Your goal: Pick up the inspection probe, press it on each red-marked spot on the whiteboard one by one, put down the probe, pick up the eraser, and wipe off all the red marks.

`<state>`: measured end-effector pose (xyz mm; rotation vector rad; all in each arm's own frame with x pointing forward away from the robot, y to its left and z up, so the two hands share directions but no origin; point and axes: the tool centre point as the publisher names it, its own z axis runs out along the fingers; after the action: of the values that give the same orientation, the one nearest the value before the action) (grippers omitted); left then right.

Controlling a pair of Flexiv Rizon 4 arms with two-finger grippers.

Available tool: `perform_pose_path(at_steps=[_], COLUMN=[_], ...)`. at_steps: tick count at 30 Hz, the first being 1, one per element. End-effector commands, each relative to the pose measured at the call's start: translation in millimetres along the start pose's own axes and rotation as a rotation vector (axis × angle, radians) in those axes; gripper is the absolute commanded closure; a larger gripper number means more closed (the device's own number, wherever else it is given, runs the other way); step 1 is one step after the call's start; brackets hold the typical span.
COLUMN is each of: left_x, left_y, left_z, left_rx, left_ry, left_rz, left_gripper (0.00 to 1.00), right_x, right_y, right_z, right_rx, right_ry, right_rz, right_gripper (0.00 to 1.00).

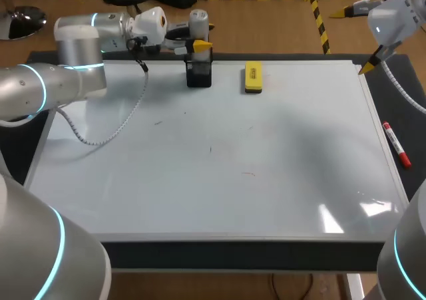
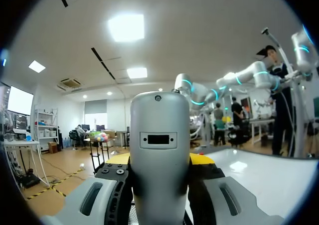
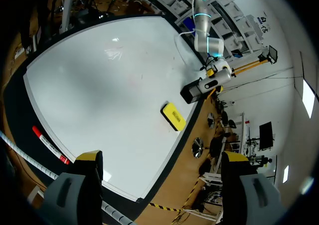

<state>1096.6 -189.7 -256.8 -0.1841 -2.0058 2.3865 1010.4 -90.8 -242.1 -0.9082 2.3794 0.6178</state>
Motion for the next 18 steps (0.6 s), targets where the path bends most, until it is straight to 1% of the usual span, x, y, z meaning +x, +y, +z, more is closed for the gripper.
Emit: perform_pose_path(at_steps=[1, 18], left_x=[-4.2, -2.5], left_y=[4.2, 11.5], left_z=[-0.1, -0.7], left_rx=[0.006, -0.001], left_ry=[0.012, -0.002], left_rz=[-0.002, 0.000], left_gripper=[1.00, 1.00], right_x=[-0.4, -0.4], right_y=[-0.6, -0.6], right_z=[-0.3, -0.3], right_rx=[0.000, 0.000], right_ry=[0.004, 0.004], right_rz=[-0.002, -0.002], right_gripper=[0.00, 0.00])
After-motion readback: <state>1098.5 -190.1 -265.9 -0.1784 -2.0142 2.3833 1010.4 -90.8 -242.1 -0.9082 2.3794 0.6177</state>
